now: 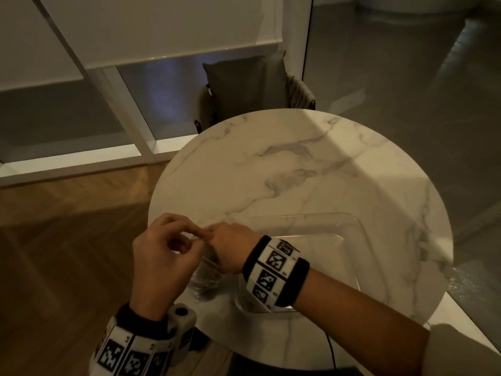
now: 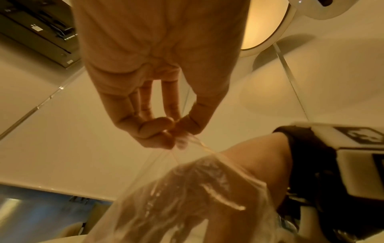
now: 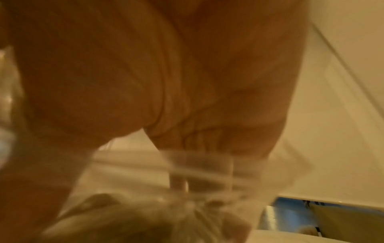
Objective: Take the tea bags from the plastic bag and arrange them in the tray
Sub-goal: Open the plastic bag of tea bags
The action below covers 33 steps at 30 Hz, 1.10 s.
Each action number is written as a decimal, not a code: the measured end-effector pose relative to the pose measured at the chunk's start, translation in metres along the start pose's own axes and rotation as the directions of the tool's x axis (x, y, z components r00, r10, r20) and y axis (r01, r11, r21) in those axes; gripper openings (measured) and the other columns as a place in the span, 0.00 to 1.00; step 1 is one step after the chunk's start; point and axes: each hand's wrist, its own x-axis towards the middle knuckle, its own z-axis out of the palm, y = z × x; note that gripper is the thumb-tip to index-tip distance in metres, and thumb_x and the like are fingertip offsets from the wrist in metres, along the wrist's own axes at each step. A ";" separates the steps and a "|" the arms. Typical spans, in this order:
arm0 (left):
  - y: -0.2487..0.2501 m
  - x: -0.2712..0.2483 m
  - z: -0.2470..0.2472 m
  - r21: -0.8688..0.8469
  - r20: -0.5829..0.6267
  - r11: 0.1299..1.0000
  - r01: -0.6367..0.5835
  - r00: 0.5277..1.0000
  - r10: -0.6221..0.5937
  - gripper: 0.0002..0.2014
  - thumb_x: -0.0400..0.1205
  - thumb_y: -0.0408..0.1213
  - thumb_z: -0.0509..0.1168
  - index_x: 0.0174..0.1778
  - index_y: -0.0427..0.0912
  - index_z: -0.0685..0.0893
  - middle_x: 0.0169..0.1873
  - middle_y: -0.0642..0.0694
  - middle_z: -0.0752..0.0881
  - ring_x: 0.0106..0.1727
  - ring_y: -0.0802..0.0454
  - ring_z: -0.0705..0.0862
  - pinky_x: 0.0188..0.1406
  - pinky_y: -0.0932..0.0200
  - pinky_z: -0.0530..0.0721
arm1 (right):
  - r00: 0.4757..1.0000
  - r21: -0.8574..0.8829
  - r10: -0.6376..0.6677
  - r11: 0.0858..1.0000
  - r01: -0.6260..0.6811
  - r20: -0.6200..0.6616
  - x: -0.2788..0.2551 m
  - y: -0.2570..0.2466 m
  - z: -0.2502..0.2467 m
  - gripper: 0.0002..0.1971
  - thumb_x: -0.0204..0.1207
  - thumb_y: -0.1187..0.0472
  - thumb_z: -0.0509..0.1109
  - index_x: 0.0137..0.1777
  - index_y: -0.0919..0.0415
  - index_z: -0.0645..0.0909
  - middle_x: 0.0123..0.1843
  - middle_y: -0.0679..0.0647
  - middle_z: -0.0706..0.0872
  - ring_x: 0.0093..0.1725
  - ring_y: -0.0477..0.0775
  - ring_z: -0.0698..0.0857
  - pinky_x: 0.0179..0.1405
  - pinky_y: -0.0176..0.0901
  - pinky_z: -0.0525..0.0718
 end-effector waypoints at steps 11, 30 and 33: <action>-0.011 -0.004 0.011 0.066 0.010 0.998 0.015 1.000 -0.016 0.12 0.74 0.22 0.72 0.34 0.45 0.91 0.41 0.52 0.86 0.37 0.57 0.84 0.38 0.63 0.83 | 0.995 0.083 0.033 0.996 -0.041 0.097 0.011 0.004 0.003 0.11 0.84 0.64 0.63 0.60 0.68 0.81 0.57 0.68 0.84 0.55 0.68 0.84 0.43 0.48 0.76; -0.023 0.002 0.002 -0.117 -0.064 0.945 0.306 0.947 -0.314 0.14 0.81 0.38 0.70 0.62 0.41 0.87 0.64 0.50 0.84 0.36 0.63 0.90 0.37 0.67 0.88 | 0.830 0.567 0.172 0.800 0.196 -0.530 0.000 0.035 -0.023 0.10 0.68 0.61 0.83 0.48 0.63 0.91 0.42 0.57 0.92 0.44 0.52 0.89 0.48 0.45 0.87; -0.025 0.005 0.001 -0.202 -0.091 0.925 0.321 0.934 -0.345 0.14 0.82 0.37 0.70 0.62 0.40 0.87 0.63 0.50 0.84 0.38 0.59 0.91 0.38 0.68 0.89 | 0.792 0.878 0.393 0.314 0.362 -0.467 -0.013 0.046 -0.039 0.10 0.68 0.72 0.81 0.47 0.76 0.87 0.41 0.63 0.89 0.40 0.52 0.90 0.37 0.42 0.91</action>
